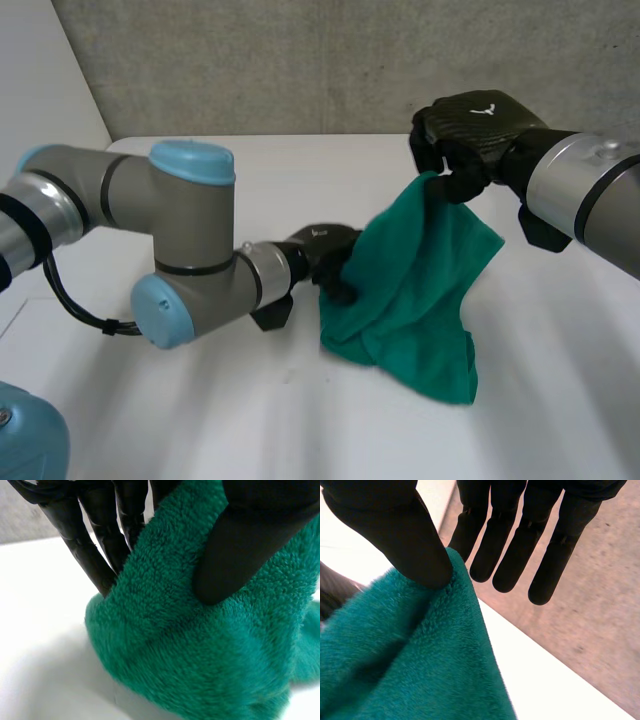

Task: Fold the laundry.

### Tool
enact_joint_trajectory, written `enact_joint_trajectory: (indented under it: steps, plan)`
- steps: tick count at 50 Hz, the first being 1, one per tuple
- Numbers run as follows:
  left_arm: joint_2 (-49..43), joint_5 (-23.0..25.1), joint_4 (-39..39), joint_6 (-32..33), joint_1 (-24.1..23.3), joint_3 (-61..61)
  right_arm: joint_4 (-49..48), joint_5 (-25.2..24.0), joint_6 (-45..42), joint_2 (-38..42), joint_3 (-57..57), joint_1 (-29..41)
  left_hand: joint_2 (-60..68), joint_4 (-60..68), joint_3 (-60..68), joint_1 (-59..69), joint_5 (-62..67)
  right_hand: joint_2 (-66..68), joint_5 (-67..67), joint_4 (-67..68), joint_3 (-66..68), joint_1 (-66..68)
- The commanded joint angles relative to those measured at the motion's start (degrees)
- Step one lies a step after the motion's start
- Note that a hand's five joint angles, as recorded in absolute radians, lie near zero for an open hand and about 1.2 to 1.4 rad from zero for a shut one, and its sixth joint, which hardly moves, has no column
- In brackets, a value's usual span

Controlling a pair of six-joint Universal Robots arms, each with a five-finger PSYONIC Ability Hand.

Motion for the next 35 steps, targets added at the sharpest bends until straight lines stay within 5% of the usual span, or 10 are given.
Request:
enact_joint_trajectory:
  steps: [1,6,13,31,35]
  plan:
    - [6.1,-11.5,2.1,0.5,3.7,8.7,-4.3,6.8,-5.7,7.5,-6.5,-3.0,22.4,22.3,22.9,18.0,22.6,12.7,13.2,11.8,12.1,14.5]
    - [12.2,-16.7,8.3,1.7,3.6,16.0,-16.8,12.8,-6.1,9.8,-13.2,-3.1,22.4,22.3,22.9,18.0,22.6,12.7,13.2,11.8,12.1,14.5]
    - [18.1,-19.0,16.3,3.6,1.0,13.6,-33.8,13.3,-3.0,8.2,-14.0,-1.4,22.4,22.3,22.9,18.0,22.6,12.7,13.2,11.8,12.1,14.5]
    - [13.4,-25.6,18.6,7.1,-0.9,-18.3,-25.7,2.6,-5.5,11.5,4.3,0.1,22.4,22.3,22.9,18.0,22.6,12.7,13.2,11.8,12.1,14.5]
    - [10.7,-26.6,17.7,6.0,-0.5,-21.3,-24.1,2.4,-8.6,14.7,5.0,-0.9,10.2,10.0,10.6,5.7,10.4,11.4,11.8,10.4,10.8,13.1]
